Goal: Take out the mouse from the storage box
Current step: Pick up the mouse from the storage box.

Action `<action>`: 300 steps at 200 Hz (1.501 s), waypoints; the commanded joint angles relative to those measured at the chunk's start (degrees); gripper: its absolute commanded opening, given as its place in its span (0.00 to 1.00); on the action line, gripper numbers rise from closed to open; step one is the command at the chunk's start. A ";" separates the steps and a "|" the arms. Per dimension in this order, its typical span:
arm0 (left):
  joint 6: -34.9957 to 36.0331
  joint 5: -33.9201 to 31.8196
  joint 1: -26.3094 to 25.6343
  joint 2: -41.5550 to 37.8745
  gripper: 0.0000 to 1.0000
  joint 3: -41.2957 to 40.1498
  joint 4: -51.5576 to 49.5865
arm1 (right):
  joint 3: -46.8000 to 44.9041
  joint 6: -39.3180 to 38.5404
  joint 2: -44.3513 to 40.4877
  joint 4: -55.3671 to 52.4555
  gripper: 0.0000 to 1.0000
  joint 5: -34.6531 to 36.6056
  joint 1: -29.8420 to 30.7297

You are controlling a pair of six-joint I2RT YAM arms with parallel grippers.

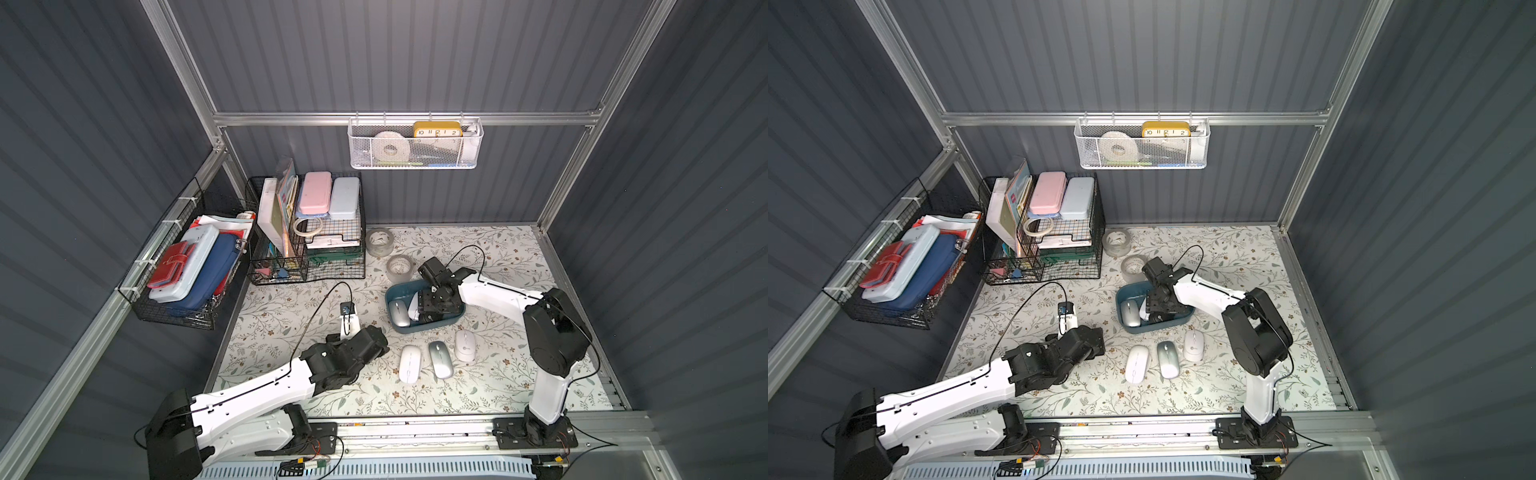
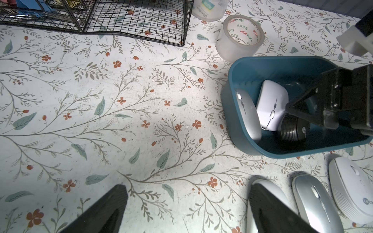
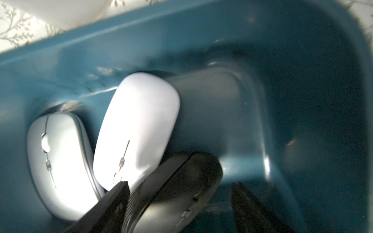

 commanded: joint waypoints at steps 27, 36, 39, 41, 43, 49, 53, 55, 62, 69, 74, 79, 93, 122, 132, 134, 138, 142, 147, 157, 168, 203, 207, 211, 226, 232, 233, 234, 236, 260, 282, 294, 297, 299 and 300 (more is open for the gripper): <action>-0.35 0.06 0.31 -0.12 0.99 -0.24 0.02 | 6.98 1.41 2.98 -1.63 0.84 1.77 1.59; -0.37 0.04 0.31 -0.37 0.99 -0.33 -0.07 | 9.06 2.11 4.84 -3.34 0.84 2.41 1.56; -0.41 0.04 0.31 -0.46 0.99 -0.42 -0.15 | 9.93 2.39 5.50 -3.93 0.84 2.73 1.60; -0.42 0.04 0.31 -0.61 0.99 -0.46 -0.16 | 10.39 2.51 5.98 -4.24 0.84 2.94 1.65; -0.45 0.04 0.31 -0.58 1.00 -0.50 -0.23 | 10.77 2.65 6.39 -4.52 0.84 3.19 1.62; -0.47 -0.09 0.31 -0.98 0.99 -0.58 -0.33 | 12.00 3.06 7.54 -5.20 0.84 3.72 1.61; -0.48 -0.14 0.31 -1.21 0.99 -0.59 -0.42 | 12.78 3.16 8.30 -5.65 0.84 3.97 1.73; -0.59 -0.14 0.31 -1.26 1.00 -0.68 -0.47 | 13.15 3.23 8.66 -5.75 0.84 4.09 1.71; -0.59 -0.11 0.31 -1.71 0.99 -0.85 -0.51 | 14.38 3.56 9.61 -6.38 0.84 4.67 1.82; -0.63 -0.13 0.31 -2.10 1.00 -1.02 -0.60 | 15.62 3.81 10.82 -7.04 0.84 5.16 1.90; -0.70 -0.14 0.31 -2.28 0.99 -1.12 -0.60 | 16.43 3.91 11.62 -7.49 0.84 5.32 2.00; -0.69 -0.14 0.31 -2.49 1.00 -1.20 -0.68 | 17.27 4.12 12.47 -7.86 0.84 5.69 2.05; -0.83 -0.29 0.29 -2.83 0.99 -1.30 -0.86 | 18.89 4.67 14.08 -9.01 0.84 6.92 2.44; -0.85 -0.33 0.31 -2.68 0.99 -1.47 -0.79 | 19.92 5.23 15.80 -8.62 0.86 6.17 3.08; -0.87 -0.32 0.31 -2.49 0.99 -1.48 -0.71 | 19.75 5.52 16.15 -7.95 0.87 5.52 3.27; -0.87 -0.32 0.31 -2.46 0.99 -1.48 -0.70 | 19.75 5.58 16.22 -7.86 0.87 5.51 3.28; -0.90 -0.32 0.31 -2.36 0.99 -1.49 -0.61 | 19.82 5.74 16.49 -7.83 0.87 5.50 3.42; -0.91 -0.32 0.31 -2.27 0.99 -1.49 -0.60 | 19.95 5.87 16.67 -7.83 0.87 5.57 3.52; -0.88 -0.32 0.31 -2.26 0.99 -1.53 -0.54 | 20.03 6.09 17.08 -7.93 0.87 5.68 3.54; -0.89 -0.24 0.31 -2.21 0.99 -1.50 -0.51 | 20.24 6.41 17.77 -8.12 0.87 5.84 3.71; -0.88 -0.26 0.31 -2.18 0.99 -1.50 -0.51 | 20.44 6.62 18.46 -7.99 0.87 5.89 3.75; -0.89 -0.40 0.30 -2.52 0.99 -1.74 -0.69 | 21.50 6.10 20.08 -8.78 0.83 5.84 3.92; -0.88 -0.40 0.31 -2.51 0.99 -1.87 -0.69 | 21.47 6.07 20.04 -8.83 0.82 5.86 3.99; -0.94 -0.40 0.31 -2.51 0.99 -1.90 -0.69 | 21.50 6.07 19.90 -8.83 0.81 5.88 4.02; -1.01 -0.42 0.31 -2.47 0.99 -1.84 -0.52 | 21.39 5.98 19.41 -8.72 0.75 6.18 4.04; -0.99 -0.32 0.31 -2.30 0.99 -1.89 -0.51 | 21.41 5.98 19.19 -8.62 0.72 6.27 4.05; -1.03 -0.32 0.31 -2.27 0.99 -1.90 -0.51 | 21.41 5.94 19.17 -8.65 0.72 6.28 4.06; -1.01 -0.32 0.31 -2.30 0.99 -1.87 -0.51 | 21.37 5.92 19.16 -8.62 0.72 6.29 4.06; -1.05 -0.32 0.31 -2.28 0.99 -1.77 -0.51 | 21.38 5.83 19.08 -8.53 0.72 6.29 4.11; -0.91 -0.33 0.31 -1.96 0.99 -1.48 -0.51 | 22.11 5.33 18.24 -8.99 0.65 6.82 4.35; -1.05 -0.33 0.29 -2.09 0.99 -1.49 -0.69 | 22.71 4.71 16.82 -9.32 0.63 8.00 4.79; -1.03 -0.32 0.31 -2.25 0.99 -1.47 -0.85 | 22.67 4.28 15.39 -9.47 0.63 8.96 5.04; -1.03 -0.32 0.31 -2.39 0.99 -1.47 -0.89 | 22.68 4.23 15.03 -9.42 0.63 9.29 5.16; -1.00 -0.36 0.31 -2.43 0.99 -1.52 -0.91 | 22.70 4.14 14.76 -9.39 0.63 9.44 5.24; -0.99 -0.38 0.31 -2.43 0.99 -1.54 -0.93 | 22.67 4.14 14.62 -9.43 0.63 9.53 5.27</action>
